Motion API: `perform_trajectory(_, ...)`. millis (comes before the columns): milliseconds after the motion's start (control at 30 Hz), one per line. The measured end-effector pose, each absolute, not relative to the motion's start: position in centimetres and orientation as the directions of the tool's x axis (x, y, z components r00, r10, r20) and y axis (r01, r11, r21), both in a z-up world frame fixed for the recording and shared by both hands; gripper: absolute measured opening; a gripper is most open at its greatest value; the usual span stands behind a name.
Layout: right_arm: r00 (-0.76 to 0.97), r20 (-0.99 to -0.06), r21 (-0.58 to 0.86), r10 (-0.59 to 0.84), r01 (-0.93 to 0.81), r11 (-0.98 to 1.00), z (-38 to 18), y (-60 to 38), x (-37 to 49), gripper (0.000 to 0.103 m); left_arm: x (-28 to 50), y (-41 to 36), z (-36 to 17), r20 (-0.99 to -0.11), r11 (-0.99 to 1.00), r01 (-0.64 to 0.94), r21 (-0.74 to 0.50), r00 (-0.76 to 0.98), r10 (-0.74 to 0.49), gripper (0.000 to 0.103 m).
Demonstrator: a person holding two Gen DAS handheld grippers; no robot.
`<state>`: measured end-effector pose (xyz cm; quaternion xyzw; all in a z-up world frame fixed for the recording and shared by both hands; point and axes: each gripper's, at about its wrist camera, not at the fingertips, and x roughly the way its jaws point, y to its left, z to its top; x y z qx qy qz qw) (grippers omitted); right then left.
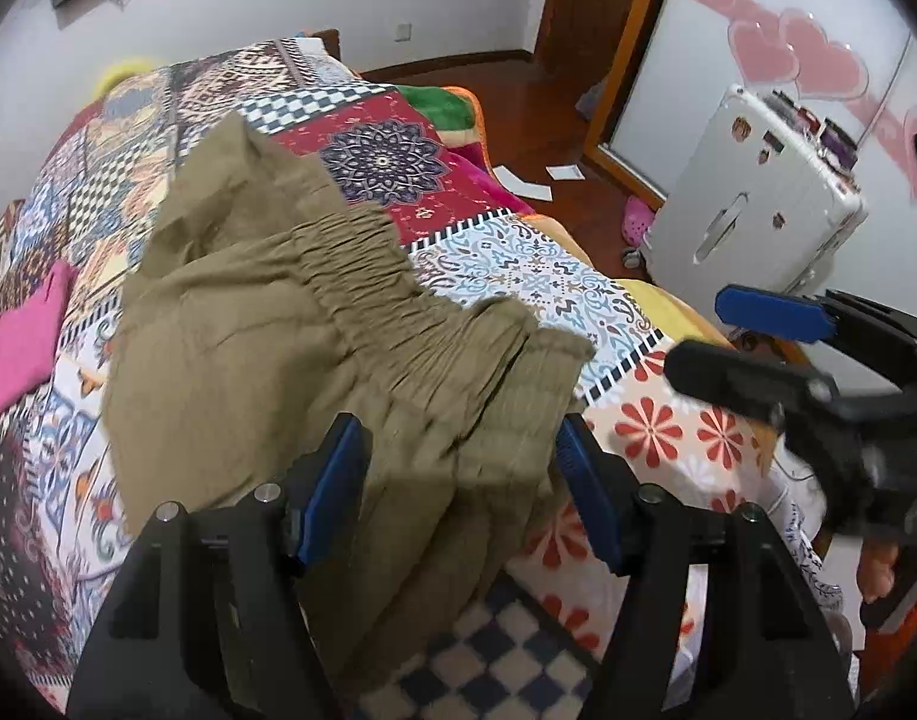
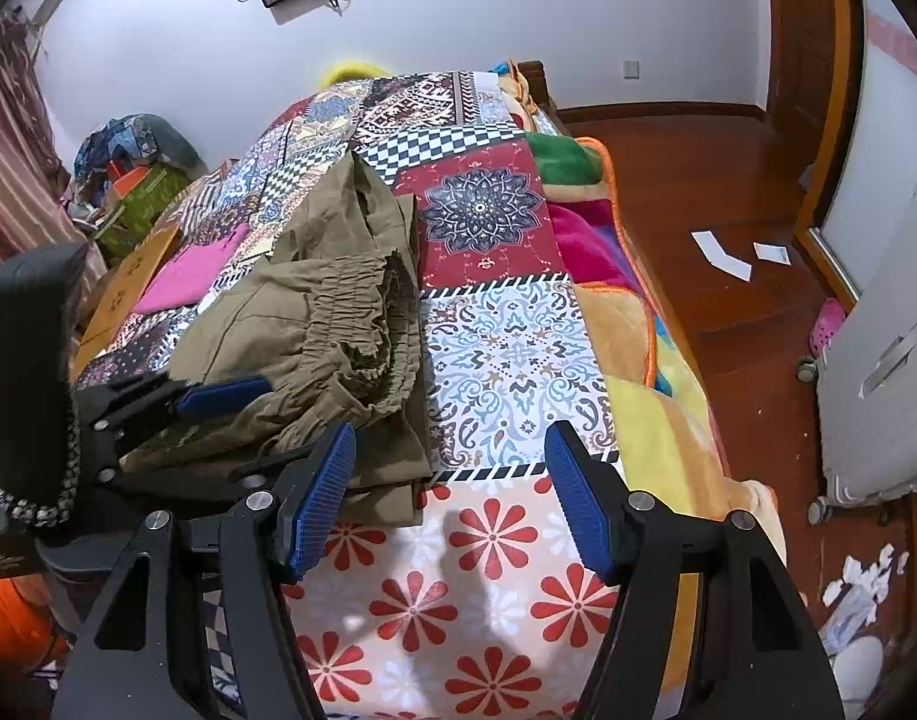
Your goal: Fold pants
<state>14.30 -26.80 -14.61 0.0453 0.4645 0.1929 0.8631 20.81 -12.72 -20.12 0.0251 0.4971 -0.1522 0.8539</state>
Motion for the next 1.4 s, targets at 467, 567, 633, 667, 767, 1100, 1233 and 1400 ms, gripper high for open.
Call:
perform_trajectory(467, 0.474, -0.788, 0.259, 0.393, -0.323, 0.91, -14.5, -23.6, 14.5, 0.065, 19.8, -0.7, -17.1, -0.819, 0.985, 0.062, -0.159, 0.549, -0.167, 0.073)
perform_trajectory(567, 0.457, -0.79, 0.275, 0.41, -0.333, 0.902, -14.7, -22.4, 14.5, 0.065, 21.3, 1.9, -18.0, -0.826, 0.987, -0.005, -0.159, 0.548, -0.131, 0.073)
perform_trajectory(633, 0.443, -0.791, 0.287, 0.422, -0.341, 0.895, -15.0, -21.7, 14.5, 0.065, 22.6, 3.3, -18.8, -0.833, 0.989, -0.038, -0.142, 0.545, -0.098, 0.073)
perform_trajectory(667, 0.436, -0.794, 0.288, 0.425, -0.345, 0.893, -15.2, -21.2, 14.4, 0.065, 23.4, 4.0, -19.3, -0.838, 0.989, -0.049, -0.142, 0.538, -0.094, 0.073)
perform_trajectory(767, 0.414, -0.808, 0.282, 0.419, -0.353, 0.892, -16.0, -20.1, 14.5, 0.067, 25.1, 5.1, -20.5, -0.85, 0.982, -0.065, -0.177, 0.513, -0.12, 0.073)
perform_trajectory(1100, 0.348, -0.871, 0.237, 0.347, -0.321, 0.917, -20.2, -19.5, 15.4, 0.083, 31.6, 5.3, -25.3, -0.896, 0.965, -0.045, -0.257, 0.385, -0.221, 0.074)
perform_trajectory(1233, 0.338, -0.878, 0.239, 0.339, -0.305, 0.922, -21.1, -20.0, 16.0, 0.084, 33.1, 5.0, -26.3, -0.9, 0.961, -0.023, -0.275, 0.359, -0.249, 0.074)
perform_trajectory(1400, 0.371, -0.882, 0.183, 0.291, -0.3, 0.936, -21.4, -20.4, 16.5, 0.085, 33.4, 4.2, -26.3, -0.886, 0.956, 0.012, -0.293, 0.373, -0.276, 0.053)
